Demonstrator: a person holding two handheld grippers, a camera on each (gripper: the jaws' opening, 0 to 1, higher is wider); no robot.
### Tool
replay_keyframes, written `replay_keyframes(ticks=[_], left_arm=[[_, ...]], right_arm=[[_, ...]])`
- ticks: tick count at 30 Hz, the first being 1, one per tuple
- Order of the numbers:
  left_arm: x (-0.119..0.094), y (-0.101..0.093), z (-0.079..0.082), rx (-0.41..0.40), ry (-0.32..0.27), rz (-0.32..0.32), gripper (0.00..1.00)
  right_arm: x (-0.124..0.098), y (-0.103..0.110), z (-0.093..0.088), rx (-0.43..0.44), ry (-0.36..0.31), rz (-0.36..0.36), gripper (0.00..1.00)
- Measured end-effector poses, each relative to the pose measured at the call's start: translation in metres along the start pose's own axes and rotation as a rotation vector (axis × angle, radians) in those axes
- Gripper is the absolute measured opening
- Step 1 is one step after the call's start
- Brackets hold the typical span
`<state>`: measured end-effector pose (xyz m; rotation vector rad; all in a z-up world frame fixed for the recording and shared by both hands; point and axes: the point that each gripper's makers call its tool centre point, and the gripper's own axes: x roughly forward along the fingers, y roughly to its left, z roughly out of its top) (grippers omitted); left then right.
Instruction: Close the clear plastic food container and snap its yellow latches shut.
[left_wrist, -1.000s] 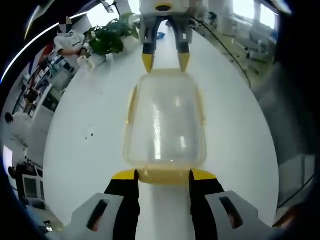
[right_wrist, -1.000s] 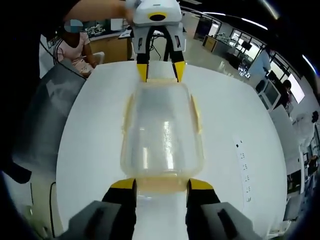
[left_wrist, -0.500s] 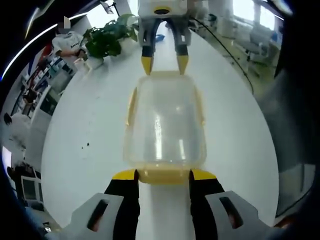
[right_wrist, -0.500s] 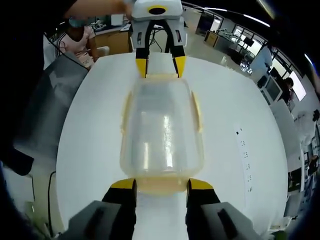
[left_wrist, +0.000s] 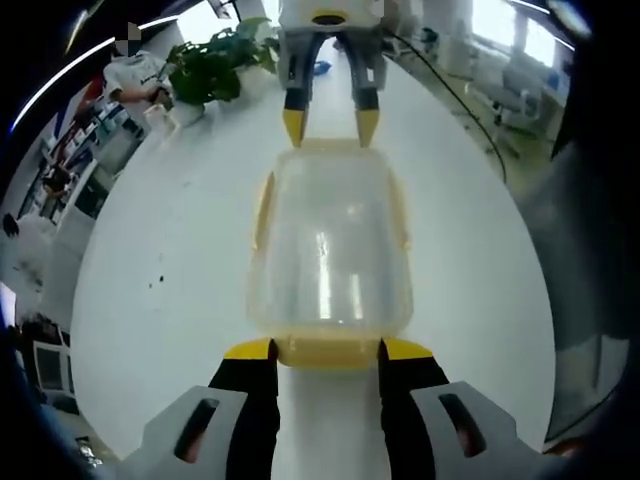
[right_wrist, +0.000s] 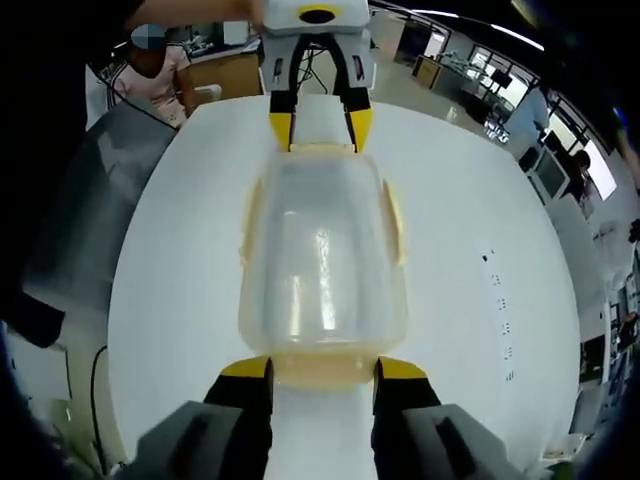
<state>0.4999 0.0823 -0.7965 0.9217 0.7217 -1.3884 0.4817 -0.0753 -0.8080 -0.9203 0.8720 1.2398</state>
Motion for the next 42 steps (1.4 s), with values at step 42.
replay_keyframes(ticks=[42], left_arm=[[0.021,-0.013,-0.011,-0.059,-0.029,-0.055,0.36]], right_arm=[[0.016,0.011,-0.013,-0.052,0.069,0.089,0.36]])
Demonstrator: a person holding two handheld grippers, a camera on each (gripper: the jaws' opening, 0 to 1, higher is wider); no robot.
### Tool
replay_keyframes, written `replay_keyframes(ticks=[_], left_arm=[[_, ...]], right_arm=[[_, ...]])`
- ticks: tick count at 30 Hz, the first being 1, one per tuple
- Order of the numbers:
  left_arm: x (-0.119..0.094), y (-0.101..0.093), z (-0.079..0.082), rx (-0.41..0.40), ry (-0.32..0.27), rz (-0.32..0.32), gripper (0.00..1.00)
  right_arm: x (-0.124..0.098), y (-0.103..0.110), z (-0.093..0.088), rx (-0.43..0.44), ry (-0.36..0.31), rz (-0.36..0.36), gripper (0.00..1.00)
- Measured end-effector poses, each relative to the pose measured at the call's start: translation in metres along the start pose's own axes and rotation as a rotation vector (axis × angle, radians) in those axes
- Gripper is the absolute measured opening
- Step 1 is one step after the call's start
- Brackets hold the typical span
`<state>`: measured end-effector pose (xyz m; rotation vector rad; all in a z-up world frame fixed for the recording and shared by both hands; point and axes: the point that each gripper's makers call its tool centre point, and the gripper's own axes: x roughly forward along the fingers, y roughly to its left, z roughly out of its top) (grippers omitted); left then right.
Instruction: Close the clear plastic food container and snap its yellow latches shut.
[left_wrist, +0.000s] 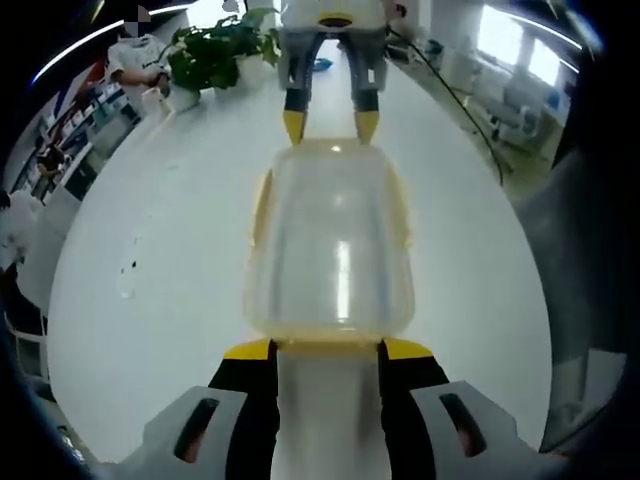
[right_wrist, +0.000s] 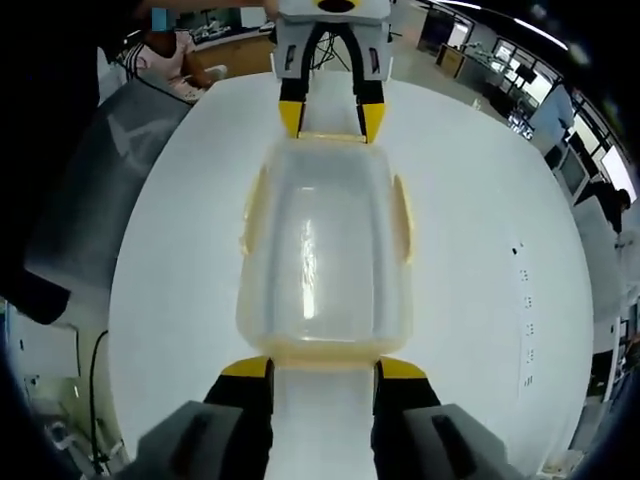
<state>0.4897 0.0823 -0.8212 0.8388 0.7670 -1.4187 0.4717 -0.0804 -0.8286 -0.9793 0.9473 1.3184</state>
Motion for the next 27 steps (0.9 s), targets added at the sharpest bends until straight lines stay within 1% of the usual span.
replay_keyframes(ticks=[4,8,13,16,23,27], left_arm=[[0.0009,-0.0010,0.0002,-0.006,-0.004,-0.007,0.36],[-0.0015,-0.0045,0.0040,-0.005,-0.011,-0.005,0.36],[-0.0005,-0.0056,0.0024,-0.016,-0.025,-0.007,0.36],[0.0004,-0.0050,0.0015,-0.012,-0.022,-0.001,0.36],[0.0026,-0.0054,-0.0022,-0.017,-0.022,-0.001,0.36],[0.0011,-0.0072,-0.0051,-0.027,-0.025,-0.007,0.36]], right_arm=[[0.0007,0.0004,-0.0001,-0.002,0.009,-0.002,0.36],[-0.0017,-0.0002,-0.0018,-0.016,0.036,-0.007,0.36],[0.0009,0.0027,-0.0020,-0.011,0.045,-0.002,0.36],[0.0016,0.0005,-0.0019,-0.008,0.048,-0.004,0.36],[0.0040,0.0006,-0.0002,0.013,0.026,-0.004,0.36],[0.0045,0.0046,0.0028,0.021,0.013,0.001,0.36]])
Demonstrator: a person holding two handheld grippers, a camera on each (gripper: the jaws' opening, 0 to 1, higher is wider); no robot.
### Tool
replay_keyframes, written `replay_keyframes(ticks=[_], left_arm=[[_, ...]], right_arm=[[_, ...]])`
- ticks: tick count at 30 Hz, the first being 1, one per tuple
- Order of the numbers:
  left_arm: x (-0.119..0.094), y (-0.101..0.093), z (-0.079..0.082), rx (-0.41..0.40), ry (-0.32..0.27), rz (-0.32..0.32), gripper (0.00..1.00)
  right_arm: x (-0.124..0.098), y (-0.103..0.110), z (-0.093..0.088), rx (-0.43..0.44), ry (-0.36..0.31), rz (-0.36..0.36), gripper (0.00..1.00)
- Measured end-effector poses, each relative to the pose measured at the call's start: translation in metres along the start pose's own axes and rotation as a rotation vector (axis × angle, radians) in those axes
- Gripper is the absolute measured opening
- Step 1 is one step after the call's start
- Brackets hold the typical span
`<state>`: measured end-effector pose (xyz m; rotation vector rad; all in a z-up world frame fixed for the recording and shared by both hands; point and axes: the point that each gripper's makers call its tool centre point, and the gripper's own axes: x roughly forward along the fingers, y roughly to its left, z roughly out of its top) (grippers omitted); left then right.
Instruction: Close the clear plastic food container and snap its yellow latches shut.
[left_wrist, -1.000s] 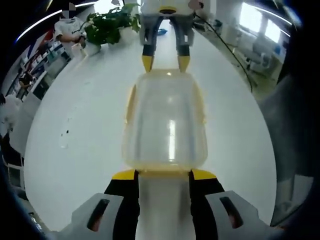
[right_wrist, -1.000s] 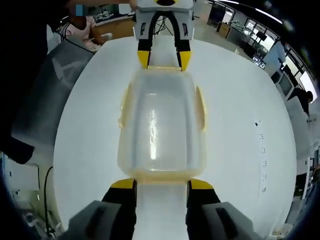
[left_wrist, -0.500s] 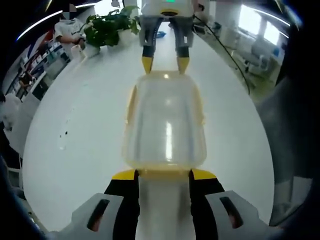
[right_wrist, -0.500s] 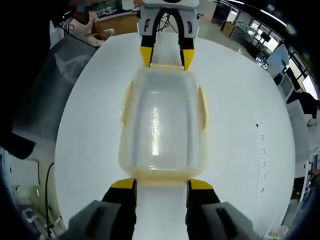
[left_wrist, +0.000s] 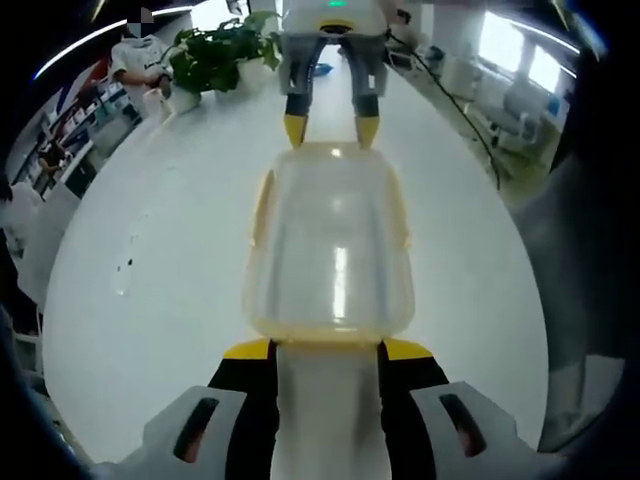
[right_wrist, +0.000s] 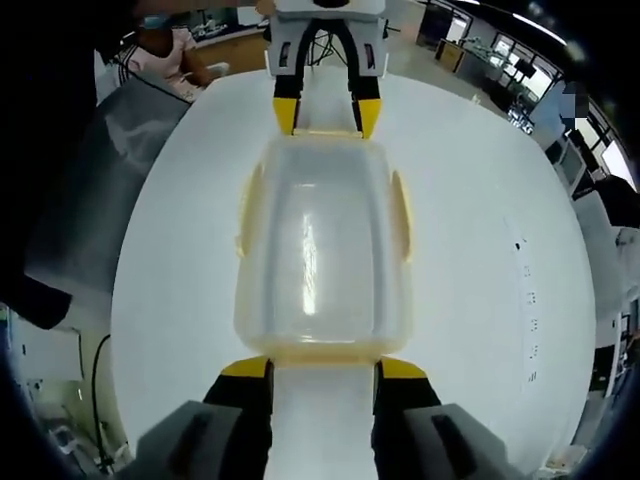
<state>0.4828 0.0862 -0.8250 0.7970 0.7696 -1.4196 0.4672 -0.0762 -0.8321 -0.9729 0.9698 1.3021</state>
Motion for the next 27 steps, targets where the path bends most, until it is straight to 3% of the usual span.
replay_keyframes(ticks=[7,12,13,15,20,27], left_arm=[[-0.006,-0.016,-0.009,0.013,0.013,-0.012,0.37],[-0.013,-0.025,-0.020,0.006,-0.009,-0.017,0.37],[-0.013,-0.024,-0.021,-0.006,-0.021,-0.010,0.39],[-0.011,-0.025,-0.029,-0.032,-0.021,-0.020,0.45],[-0.016,-0.026,-0.039,-0.038,-0.016,-0.004,0.53],[-0.036,-0.027,-0.020,-0.094,-0.120,-0.001,0.49]], right_arm=[[0.003,0.019,0.012,0.029,-0.033,0.021,0.36],[0.006,0.029,0.020,0.041,-0.061,0.027,0.38],[0.007,0.030,0.019,0.052,-0.061,0.036,0.42],[0.012,0.030,0.017,0.073,-0.062,0.029,0.61],[0.004,0.032,0.005,0.075,-0.041,0.030,0.58],[-0.021,0.025,0.017,0.118,-0.163,0.001,0.46]])
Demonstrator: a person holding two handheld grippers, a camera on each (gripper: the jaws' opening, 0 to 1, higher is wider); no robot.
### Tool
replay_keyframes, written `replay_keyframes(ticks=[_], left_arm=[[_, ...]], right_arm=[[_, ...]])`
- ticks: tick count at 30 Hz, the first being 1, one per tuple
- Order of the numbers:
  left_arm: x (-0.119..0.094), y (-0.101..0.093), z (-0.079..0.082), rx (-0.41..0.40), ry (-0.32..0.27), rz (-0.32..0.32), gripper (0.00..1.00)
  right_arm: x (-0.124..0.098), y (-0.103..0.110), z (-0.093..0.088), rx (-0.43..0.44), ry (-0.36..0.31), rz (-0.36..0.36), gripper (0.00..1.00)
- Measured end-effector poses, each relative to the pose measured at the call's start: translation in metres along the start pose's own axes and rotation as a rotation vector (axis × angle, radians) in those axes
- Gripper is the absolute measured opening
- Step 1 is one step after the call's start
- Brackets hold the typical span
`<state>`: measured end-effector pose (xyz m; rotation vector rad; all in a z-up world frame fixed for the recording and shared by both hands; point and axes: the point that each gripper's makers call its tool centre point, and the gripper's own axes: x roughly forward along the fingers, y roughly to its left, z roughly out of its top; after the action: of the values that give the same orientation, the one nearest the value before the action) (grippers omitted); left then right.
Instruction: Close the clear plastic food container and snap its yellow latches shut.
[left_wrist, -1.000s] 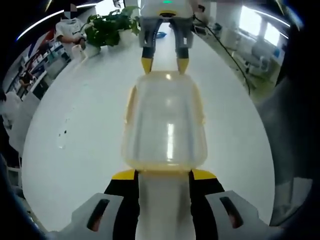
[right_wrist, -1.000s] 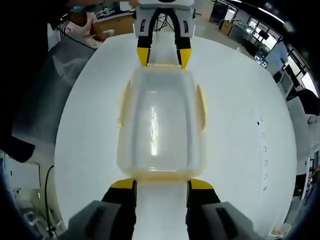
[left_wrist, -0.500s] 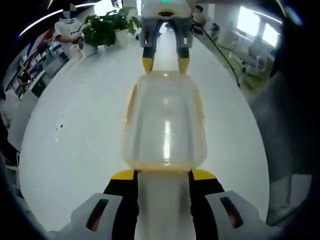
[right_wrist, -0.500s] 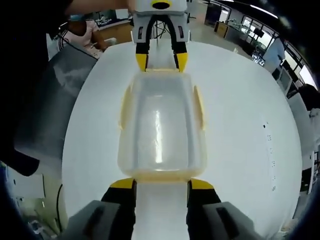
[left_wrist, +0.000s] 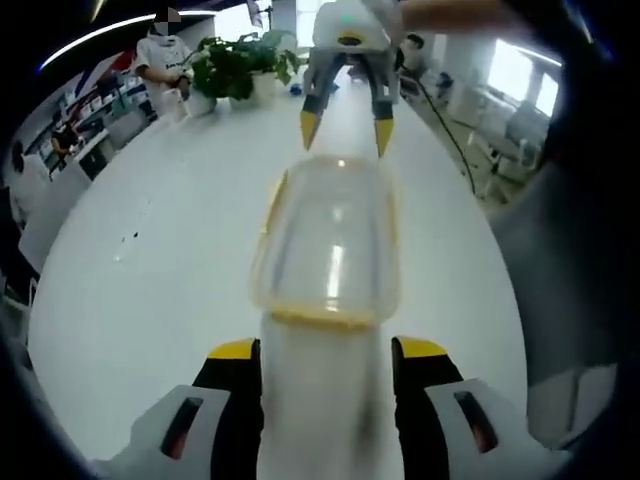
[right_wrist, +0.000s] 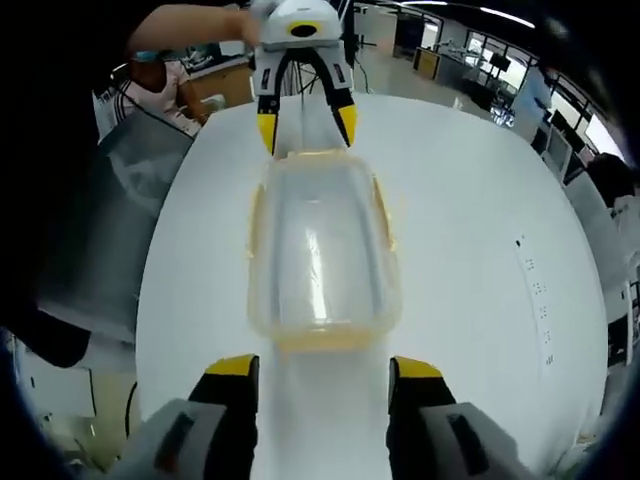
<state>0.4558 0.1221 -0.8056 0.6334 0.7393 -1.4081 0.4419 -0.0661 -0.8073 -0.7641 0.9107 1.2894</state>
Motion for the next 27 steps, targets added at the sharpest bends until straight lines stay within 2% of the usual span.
replay_keyframes(ticks=[4,5,6,10,14,20,27], left_arm=[[-0.007,0.005,0.009,-0.027,-0.048,0.018,0.46],[-0.008,0.006,0.013,-0.034,-0.070,0.023,0.46],[-0.009,0.009,0.016,-0.053,-0.101,0.036,0.45],[-0.009,0.017,0.013,-0.072,-0.108,0.051,0.42],[-0.010,0.012,0.022,-0.075,-0.131,0.051,0.42],[-0.005,0.009,0.039,-0.075,-0.174,0.045,0.41],[0.017,-0.003,0.058,-0.067,-0.193,0.006,0.42]], right_arm=[[-0.013,-0.006,0.017,0.063,-0.136,-0.019,0.41],[-0.016,-0.008,0.025,0.063,-0.199,-0.013,0.39],[-0.017,-0.010,0.024,0.065,-0.209,-0.023,0.36],[-0.015,-0.011,0.019,0.055,-0.193,-0.041,0.32],[-0.013,-0.009,0.022,0.047,-0.196,-0.038,0.31],[-0.007,-0.005,0.040,0.017,-0.208,-0.028,0.31],[0.008,0.000,0.064,-0.019,-0.214,-0.003,0.31]])
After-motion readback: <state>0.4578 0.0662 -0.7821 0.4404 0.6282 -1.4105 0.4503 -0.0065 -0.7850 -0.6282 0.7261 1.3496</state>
